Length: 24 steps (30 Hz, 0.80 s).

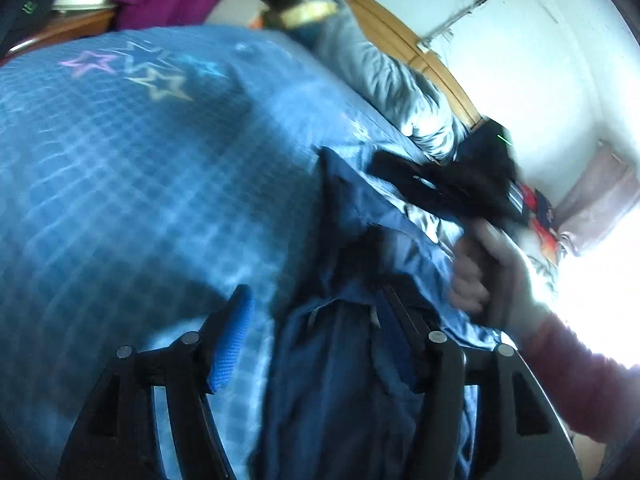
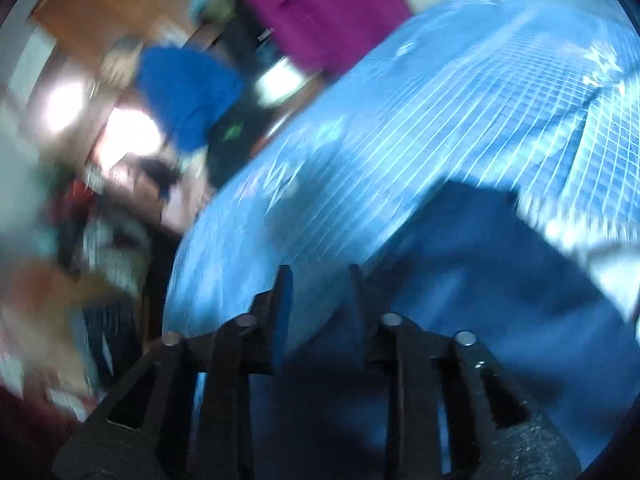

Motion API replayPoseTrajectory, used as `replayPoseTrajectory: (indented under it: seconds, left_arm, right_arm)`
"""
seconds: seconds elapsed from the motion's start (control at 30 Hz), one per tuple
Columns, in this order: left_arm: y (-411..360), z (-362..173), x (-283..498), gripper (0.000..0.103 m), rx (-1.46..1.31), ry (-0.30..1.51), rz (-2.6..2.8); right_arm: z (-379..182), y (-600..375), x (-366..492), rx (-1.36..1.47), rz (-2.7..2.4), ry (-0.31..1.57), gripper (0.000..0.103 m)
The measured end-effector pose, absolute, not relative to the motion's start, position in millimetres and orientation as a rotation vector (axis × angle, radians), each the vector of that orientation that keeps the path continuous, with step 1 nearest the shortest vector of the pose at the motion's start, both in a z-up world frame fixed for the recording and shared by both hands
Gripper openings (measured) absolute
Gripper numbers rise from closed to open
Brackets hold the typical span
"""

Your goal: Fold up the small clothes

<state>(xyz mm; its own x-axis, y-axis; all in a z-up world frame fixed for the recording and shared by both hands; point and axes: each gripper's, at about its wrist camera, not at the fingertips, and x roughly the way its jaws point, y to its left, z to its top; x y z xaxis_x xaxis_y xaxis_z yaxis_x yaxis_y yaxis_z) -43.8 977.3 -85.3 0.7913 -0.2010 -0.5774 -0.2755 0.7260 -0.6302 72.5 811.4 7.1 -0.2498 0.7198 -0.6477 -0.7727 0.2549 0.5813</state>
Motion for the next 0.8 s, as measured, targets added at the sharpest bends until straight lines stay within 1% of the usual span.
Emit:
replayPoseTrajectory:
  seconds: [0.1,0.17,0.2,0.27,0.3,0.4,0.47,0.53,0.6,0.67,0.8]
  left_arm:
    - [980.2,-85.0,-53.9,0.064,-0.784,0.678,0.056]
    - [973.6,-79.6,-52.5,0.064,-0.74,0.694,0.044]
    - [969.5,-76.8,-49.1,0.064,-0.715,0.699,0.027]
    - [965.6,-69.8,-34.4,0.064,-0.668,0.7,-0.008]
    - [963.2,-65.2,-24.4,0.064,-0.651,0.694,-0.028]
    - [959.0,-56.3,6.8,0.064,-0.601,0.681,-0.04]
    - [953.7,-56.2,27.6,0.064,-0.527,0.729,0.01]
    - [947.8,-67.0,40.3,0.06,-0.484,0.808,0.054]
    - [947.7,-87.3,48.8,0.059,-0.504,0.878,0.055]
    - [947.5,-91.2,47.4,0.061,-0.506,0.867,0.049]
    - [951.2,-92.4,44.9,0.061,-0.537,0.858,0.037]
  right_arm:
    - [-7.7,786.7,28.0,-0.279,1.405,1.193,0.029]
    - [-5.5,753.7,13.1,-0.313,1.361,1.164,0.029]
    - [3.7,730.7,8.9,-0.279,1.348,1.134,0.03]
    - [18.2,682.4,7.4,-0.201,1.294,1.087,0.037]
    - [21.0,662.1,6.1,-0.166,1.261,1.08,0.039]
    - [24.2,595.3,-7.6,-0.091,1.124,1.081,0.039]
    - [29.3,546.5,-7.5,-0.044,1.023,1.08,0.039]
    - [34.2,503.2,-8.6,-0.002,0.922,1.063,0.04]
    - [40.1,456.8,-2.4,0.056,0.802,1.041,0.043]
    - [40.0,415.9,8.1,0.106,0.688,1.022,0.049]
    - [34.0,378.9,26.3,0.177,0.572,1.008,0.051]
